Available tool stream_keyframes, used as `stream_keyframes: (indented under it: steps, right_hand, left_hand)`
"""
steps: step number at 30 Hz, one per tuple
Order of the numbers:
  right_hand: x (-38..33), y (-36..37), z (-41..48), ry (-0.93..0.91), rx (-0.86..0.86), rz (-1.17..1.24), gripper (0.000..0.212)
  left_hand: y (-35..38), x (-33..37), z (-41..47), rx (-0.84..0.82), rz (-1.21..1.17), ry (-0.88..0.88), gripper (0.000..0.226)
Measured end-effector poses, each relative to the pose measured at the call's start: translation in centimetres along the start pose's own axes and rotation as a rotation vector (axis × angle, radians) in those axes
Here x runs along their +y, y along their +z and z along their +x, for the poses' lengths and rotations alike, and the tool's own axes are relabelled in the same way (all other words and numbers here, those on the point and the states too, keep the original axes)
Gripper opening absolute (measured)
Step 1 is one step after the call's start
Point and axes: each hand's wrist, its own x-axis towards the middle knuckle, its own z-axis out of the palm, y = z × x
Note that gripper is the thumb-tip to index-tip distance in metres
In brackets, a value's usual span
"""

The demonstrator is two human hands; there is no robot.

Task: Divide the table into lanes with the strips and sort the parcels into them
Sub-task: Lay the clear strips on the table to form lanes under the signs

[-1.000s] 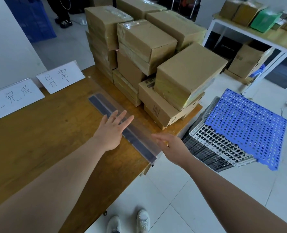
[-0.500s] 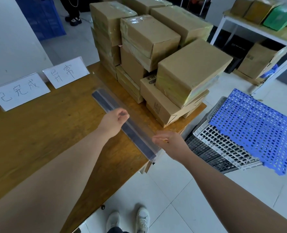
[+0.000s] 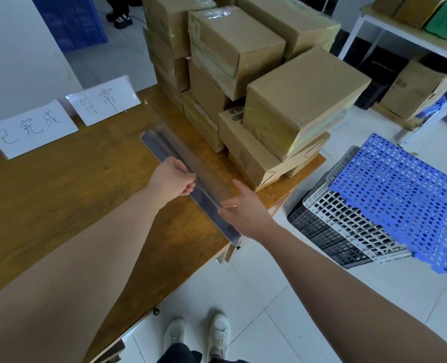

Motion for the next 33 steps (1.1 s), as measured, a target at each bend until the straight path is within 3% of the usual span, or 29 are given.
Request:
stream_keyframes:
  steps: [3, 14, 17, 24, 33]
  right_hand:
    - [0.0, 0.6, 0.4, -0.099, 0.022, -0.05, 0.029]
    - [1.9, 0.7, -0.7, -0.029, 0.036, 0.062, 0.023]
    - [2.0, 0.2, -0.4, -0.071, 0.085, 0.095, 0.03]
    - [2.1, -0.3, 0.0, -0.119, 0.103, -0.116, 0.041]
    - [2.6, -0.3, -0.1, -0.103, 0.116, -0.141, 0.042]
  left_hand:
    - [-0.4, -0.3, -0.8, 0.006, 0.069, 0.054, 0.006]
    - [-1.8, -1.2, -1.4, -0.052, 0.403, 0.058, 0.033]
    - [-1.9, -1.4, -1.6, -0.016, 0.423, 0.045, 0.035]
    - [-2.4, -2.2, -1.7, 0.092, 0.429, 0.013, 0.026]
    - [-2.5, -2.6, -2.0, 0.103, 0.398, 0.016, 0.031]
